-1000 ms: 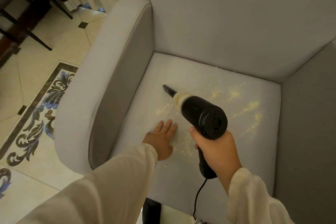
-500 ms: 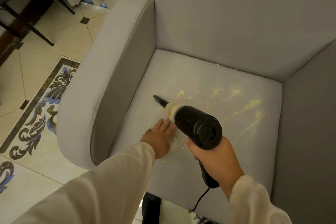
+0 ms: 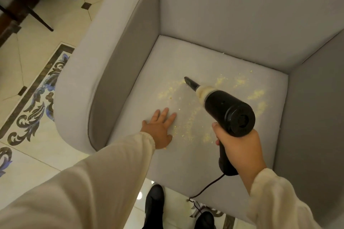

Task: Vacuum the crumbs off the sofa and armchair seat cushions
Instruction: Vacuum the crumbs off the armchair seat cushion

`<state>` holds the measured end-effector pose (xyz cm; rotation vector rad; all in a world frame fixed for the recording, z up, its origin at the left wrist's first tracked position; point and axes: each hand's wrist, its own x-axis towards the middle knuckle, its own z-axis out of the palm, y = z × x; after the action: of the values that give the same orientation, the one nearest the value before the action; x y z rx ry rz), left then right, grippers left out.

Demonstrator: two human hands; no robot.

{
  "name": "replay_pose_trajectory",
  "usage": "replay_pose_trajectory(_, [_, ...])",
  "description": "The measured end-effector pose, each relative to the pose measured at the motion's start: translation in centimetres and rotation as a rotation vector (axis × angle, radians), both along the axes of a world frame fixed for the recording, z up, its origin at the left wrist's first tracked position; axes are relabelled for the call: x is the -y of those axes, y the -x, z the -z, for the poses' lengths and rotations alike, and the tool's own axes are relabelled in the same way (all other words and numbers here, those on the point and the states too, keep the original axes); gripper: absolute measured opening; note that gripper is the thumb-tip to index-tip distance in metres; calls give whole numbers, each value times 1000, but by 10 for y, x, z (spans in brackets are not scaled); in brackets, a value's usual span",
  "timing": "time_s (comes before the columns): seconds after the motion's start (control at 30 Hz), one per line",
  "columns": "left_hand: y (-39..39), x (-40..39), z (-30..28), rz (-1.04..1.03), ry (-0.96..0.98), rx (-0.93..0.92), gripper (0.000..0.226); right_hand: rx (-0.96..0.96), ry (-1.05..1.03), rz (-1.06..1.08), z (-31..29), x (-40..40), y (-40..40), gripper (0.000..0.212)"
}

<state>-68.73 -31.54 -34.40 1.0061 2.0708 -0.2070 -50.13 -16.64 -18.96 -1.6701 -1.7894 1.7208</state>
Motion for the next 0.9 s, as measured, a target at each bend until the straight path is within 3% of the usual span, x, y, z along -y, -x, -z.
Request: replay_pose_trajectory(0.9, [20,0,-1,-68,-60,0,91,4,-40,-104,12,14,20,15])
